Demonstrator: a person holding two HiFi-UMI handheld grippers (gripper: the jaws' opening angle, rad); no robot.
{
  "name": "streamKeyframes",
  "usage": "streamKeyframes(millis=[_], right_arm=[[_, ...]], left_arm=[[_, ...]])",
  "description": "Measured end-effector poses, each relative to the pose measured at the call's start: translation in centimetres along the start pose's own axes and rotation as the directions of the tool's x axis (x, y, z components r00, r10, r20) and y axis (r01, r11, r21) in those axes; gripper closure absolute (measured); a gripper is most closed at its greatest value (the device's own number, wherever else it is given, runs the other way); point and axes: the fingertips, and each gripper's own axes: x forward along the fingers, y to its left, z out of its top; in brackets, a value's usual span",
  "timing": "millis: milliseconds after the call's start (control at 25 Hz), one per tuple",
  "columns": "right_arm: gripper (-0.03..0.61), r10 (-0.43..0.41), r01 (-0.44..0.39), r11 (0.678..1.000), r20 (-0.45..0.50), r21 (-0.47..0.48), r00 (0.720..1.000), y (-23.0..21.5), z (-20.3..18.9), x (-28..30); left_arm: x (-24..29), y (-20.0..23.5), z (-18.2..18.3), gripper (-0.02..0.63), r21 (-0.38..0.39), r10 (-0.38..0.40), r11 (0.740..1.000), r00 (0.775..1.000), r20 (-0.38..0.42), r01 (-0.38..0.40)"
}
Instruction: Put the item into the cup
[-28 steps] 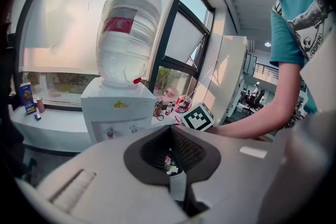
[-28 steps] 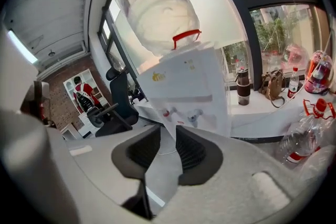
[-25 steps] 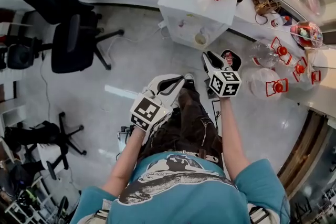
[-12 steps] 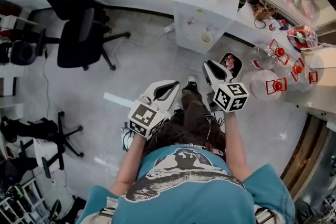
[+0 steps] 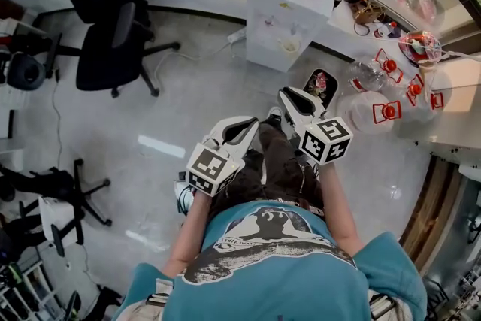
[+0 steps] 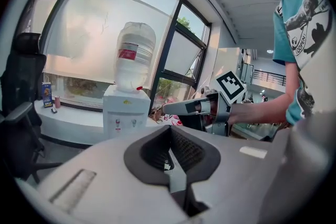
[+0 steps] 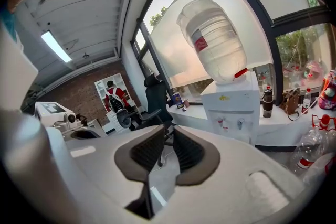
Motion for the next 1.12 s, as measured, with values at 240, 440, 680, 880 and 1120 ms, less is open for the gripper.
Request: streamKeyframes(millis=[240, 440, 680, 880, 1120], right_arm=[[0.539, 0.015, -0.015, 1.0, -0.024, -0.014, 1.0, 1.6, -0.1, -1.3], [0.545, 0.03, -0.03, 0.999, -0.039, -0.015, 0.999, 2.2, -0.6, -2.2], [0.565, 0.029, -0.03, 0.999, -0.041, -0.019, 0.999, 2.0, -1.0, -4.7], [0.577, 0.045, -0.046, 0.999, -0.033, -0.014, 0.998, 1.4, -1.4, -7.6], [0.577, 0.084, -0.084, 0.996, -0.012, -0.029, 0.996, 0.8, -1.5, -11.7]], left_arm=[[-0.2, -1.0, -0.1, 0.601, -0.01, -0.012, 1.0, 1.0, -0.003, 0.012], [-0.3, -1.1, 0.2, 0.601, -0.001, 0.0, 1.0, 1.0, 0.007, 0.0], [0.1, -1.7, 0.6, 0.6, -0.001, 0.027, 1.0, 1.0, 0.006, -0.027], [1.1, -3.7, 1.6, 0.6, -0.005, 0.053, 0.999, 0.998, 0.028, -0.053], [2.1, -7.4, 2.4, 0.6, -0.007, 0.084, 0.996, 0.995, 0.053, -0.084]])
